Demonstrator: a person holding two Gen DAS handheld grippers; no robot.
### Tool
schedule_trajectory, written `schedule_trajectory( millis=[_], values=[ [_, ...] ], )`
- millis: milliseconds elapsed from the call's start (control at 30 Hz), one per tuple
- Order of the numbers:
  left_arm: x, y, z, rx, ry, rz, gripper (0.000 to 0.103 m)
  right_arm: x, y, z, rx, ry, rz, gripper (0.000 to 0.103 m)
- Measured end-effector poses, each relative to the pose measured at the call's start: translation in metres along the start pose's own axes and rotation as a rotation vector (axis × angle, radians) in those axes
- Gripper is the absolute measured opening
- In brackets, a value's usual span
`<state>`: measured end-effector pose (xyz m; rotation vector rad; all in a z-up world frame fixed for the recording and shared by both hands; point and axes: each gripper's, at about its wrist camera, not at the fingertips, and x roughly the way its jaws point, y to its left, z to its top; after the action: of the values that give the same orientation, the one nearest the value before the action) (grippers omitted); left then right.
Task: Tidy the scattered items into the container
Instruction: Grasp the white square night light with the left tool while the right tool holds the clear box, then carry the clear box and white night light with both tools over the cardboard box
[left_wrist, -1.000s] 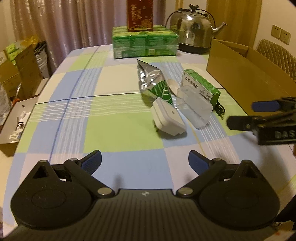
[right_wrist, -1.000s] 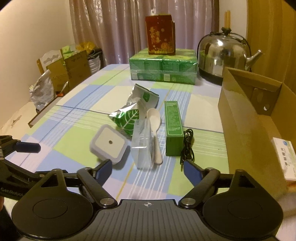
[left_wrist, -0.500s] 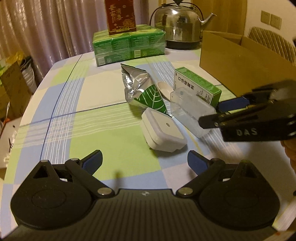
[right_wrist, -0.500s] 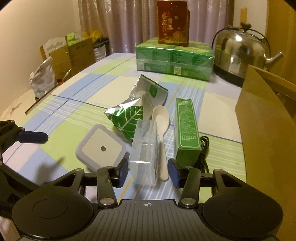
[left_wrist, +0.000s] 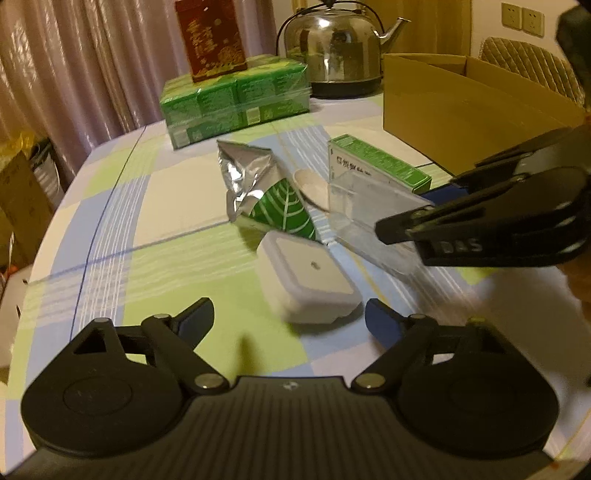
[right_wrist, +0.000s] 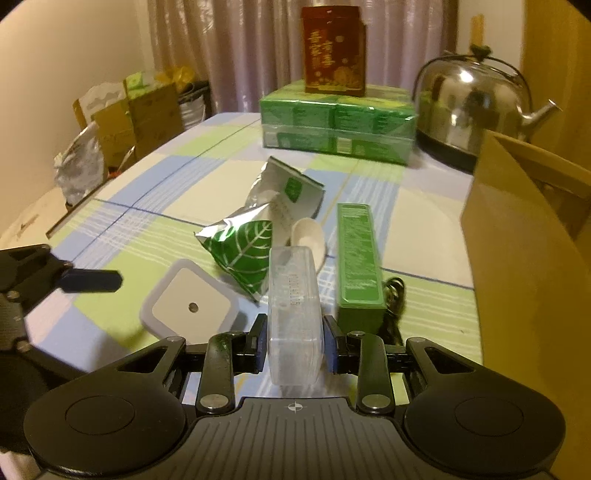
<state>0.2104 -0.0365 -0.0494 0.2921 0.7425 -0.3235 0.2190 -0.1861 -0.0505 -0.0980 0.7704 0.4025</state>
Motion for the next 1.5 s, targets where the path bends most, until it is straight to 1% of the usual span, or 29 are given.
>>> schedule_trajectory(
  millis=[67, 167, 300, 400, 433, 467, 533, 633, 733, 867, 933, 1067, 1233, 1300, 1400, 1500],
  values=[
    [0.002, -0.008, 0.003, 0.03, -0.014, 0.006, 0.086, -0.006, -0.004, -0.003, 0.009, -0.003, -0.004, 0.027],
    [0.01, -0.022, 0.007, 0.089, -0.012, 0.03, 0.086, -0.012, -0.008, -0.008, 0.026, -0.004, -0.01, 0.027],
    [0.022, -0.036, 0.011, 0.146, 0.003, 0.089, 0.085, -0.016, -0.014, -0.014, 0.036, -0.003, -0.021, 0.027],
    [0.031, -0.039, 0.012, 0.151, 0.02, 0.12, 0.08, -0.016, -0.017, -0.017, 0.043, 0.0, -0.024, 0.027],
    [0.033, -0.04, 0.011, 0.154, 0.026, 0.13, 0.074, -0.016, -0.017, -0.018, 0.044, 0.0, -0.024, 0.027],
    [0.034, -0.04, 0.011, 0.157, 0.03, 0.139, 0.07, -0.017, -0.017, -0.018, 0.044, 0.0, -0.024, 0.027],
    [0.034, -0.039, 0.009, 0.154, 0.031, 0.144, 0.068, -0.018, -0.017, -0.019, 0.048, 0.001, -0.02, 0.027],
    [0.027, -0.035, 0.006, 0.135, 0.035, 0.133, 0.066, -0.022, -0.017, -0.02, 0.051, 0.001, -0.017, 0.027],
    [0.012, -0.032, -0.001, 0.111, 0.045, 0.113, 0.066, -0.03, -0.013, -0.023, 0.054, -0.003, -0.015, 0.027],
    [-0.019, -0.027, -0.019, 0.028, 0.06, 0.021, 0.065, -0.045, -0.006, -0.033, 0.053, 0.003, -0.018, 0.027],
    [-0.034, -0.027, -0.028, -0.006, 0.067, -0.006, 0.065, -0.053, -0.002, -0.042, 0.056, 0.013, -0.018, 0.027],
    [-0.053, -0.03, -0.048, -0.035, 0.081, -0.015, 0.062, -0.065, 0.005, -0.059, 0.065, 0.035, -0.024, 0.027],
    [-0.06, -0.036, -0.061, -0.031, 0.072, 0.038, 0.062, -0.072, 0.01, -0.073, 0.079, 0.043, -0.034, 0.027],
    [-0.061, -0.04, -0.061, -0.011, 0.06, 0.068, 0.063, -0.074, 0.011, -0.075, 0.082, 0.039, -0.037, 0.027],
    [-0.057, -0.046, -0.057, 0.045, 0.051, 0.11, 0.066, -0.074, 0.013, -0.076, 0.073, 0.037, -0.039, 0.027],
    [-0.054, -0.047, -0.055, 0.061, 0.048, 0.132, 0.066, -0.074, 0.013, -0.076, 0.072, 0.032, -0.042, 0.027]
  ],
)
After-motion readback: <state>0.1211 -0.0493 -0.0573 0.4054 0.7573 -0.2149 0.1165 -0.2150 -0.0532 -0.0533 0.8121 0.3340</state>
